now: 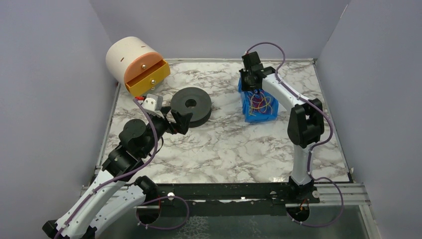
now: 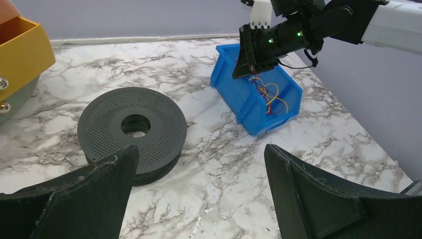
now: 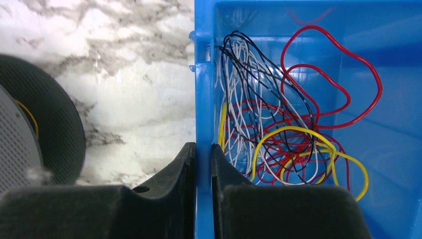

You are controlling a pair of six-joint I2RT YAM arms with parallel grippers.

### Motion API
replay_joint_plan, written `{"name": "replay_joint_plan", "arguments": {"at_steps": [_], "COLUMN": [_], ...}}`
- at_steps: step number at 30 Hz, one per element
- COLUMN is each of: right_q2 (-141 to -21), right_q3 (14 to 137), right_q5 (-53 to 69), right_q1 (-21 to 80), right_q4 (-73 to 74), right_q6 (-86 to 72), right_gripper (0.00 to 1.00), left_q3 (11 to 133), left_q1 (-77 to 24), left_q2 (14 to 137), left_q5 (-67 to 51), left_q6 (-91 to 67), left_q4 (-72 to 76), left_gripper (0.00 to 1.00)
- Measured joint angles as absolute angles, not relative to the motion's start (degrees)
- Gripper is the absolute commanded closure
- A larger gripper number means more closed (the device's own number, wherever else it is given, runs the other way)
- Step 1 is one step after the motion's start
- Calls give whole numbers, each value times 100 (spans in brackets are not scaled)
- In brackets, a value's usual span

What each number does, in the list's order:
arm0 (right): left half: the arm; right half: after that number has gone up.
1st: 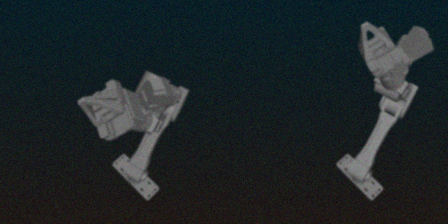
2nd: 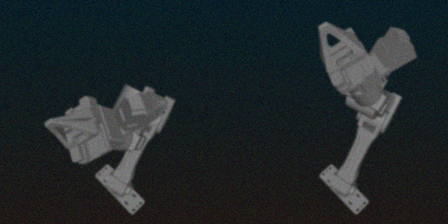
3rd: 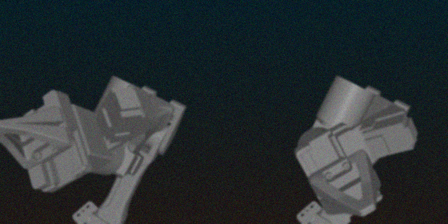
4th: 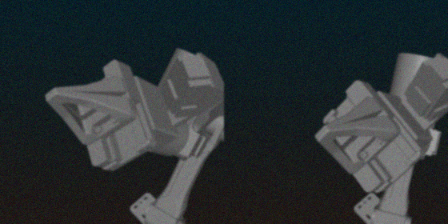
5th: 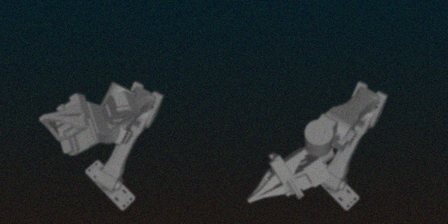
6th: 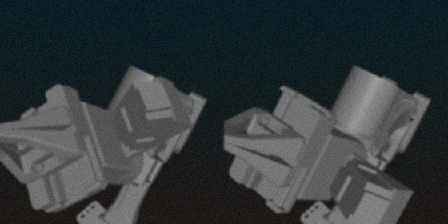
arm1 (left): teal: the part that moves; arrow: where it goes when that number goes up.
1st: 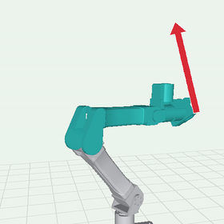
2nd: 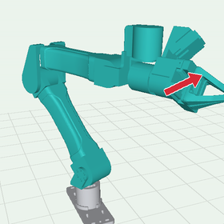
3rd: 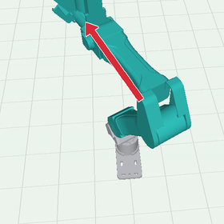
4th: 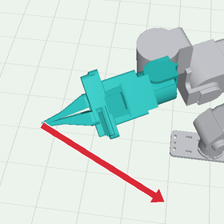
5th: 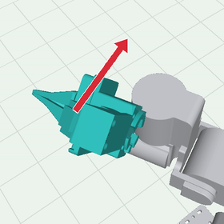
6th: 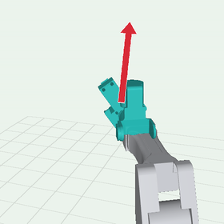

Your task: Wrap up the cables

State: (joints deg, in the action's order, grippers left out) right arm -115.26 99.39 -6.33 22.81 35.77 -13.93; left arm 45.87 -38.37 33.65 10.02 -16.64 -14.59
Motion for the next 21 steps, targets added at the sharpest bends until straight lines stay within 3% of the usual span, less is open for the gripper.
{"name": "replay_joint_plan", "arguments": {"at_steps": [11,12,14,21], "right_q2": [-12248,-12258,-12269,-12383], "right_q3": [10860,10860,10871,11196], "right_q5": [-1140,-1157,-1197,-1216], "right_q1": [2290,2294,2311,2342], "right_q4": [3546,3533,3511,3483], "right_q6": [-2410,-2462,-2545,-2764], "right_gripper": [99,95,76,52], "left_q3": [4550,4550,4550,4550], "left_q1": [-3833,-3833,-3833,-3822], "left_q2": [3507,3518,3544,3715], "left_q5": [1055,1066,1081,1100], "left_q6": [-1664,-1664,-1664,-1647], "left_q4": [-1463,-1466,-1463,-1463], "left_gripper": [1,1,1,1]}}
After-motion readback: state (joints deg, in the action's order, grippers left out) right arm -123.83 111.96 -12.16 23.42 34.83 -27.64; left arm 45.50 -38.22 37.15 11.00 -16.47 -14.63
